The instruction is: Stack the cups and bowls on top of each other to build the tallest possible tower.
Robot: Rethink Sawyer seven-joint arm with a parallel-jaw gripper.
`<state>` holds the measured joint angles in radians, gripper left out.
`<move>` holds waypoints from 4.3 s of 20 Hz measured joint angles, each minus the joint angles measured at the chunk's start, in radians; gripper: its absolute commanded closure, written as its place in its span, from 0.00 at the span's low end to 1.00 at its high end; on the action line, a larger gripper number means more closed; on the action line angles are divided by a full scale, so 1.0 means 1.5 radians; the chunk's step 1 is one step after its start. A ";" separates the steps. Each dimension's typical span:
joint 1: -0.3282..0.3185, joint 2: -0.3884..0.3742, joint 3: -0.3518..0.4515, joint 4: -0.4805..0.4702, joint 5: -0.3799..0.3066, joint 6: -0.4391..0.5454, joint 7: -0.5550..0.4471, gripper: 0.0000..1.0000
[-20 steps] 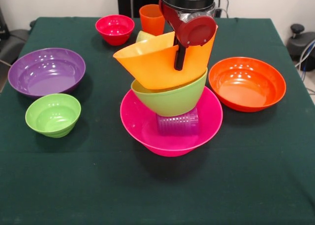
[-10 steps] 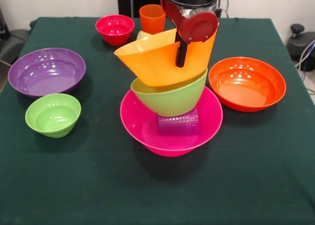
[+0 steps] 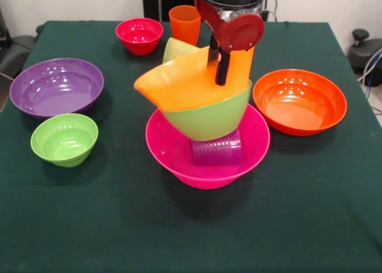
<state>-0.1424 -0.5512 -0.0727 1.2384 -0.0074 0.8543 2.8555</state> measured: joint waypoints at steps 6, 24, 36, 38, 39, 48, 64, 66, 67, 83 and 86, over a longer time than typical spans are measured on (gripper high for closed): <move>0.000 -0.004 0.000 0.009 0.000 -0.022 0.000 0.00; -0.001 -0.046 -0.007 0.049 0.000 -0.047 0.000 0.00; -0.034 -0.092 -0.005 0.108 -0.001 -0.053 0.000 0.00; -0.051 -0.100 -0.003 0.119 -0.008 -0.059 0.000 0.00; -0.059 -0.102 -0.002 0.123 -0.012 -0.063 0.000 0.00; -0.118 -0.113 0.006 0.145 -0.061 -0.087 0.000 0.00; -0.120 -0.110 0.030 0.144 -0.087 -0.087 0.000 0.00; -0.121 -0.109 0.032 0.144 -0.087 -0.087 0.000 0.00; -0.121 -0.109 0.032 0.145 -0.088 -0.087 0.000 0.00; -0.138 -0.127 0.041 0.188 -0.087 -0.093 0.000 0.00; -0.153 -0.135 0.043 0.212 -0.087 -0.103 0.000 0.00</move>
<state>-0.3718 -0.7532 -0.0076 1.5561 -0.1386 0.7004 2.8553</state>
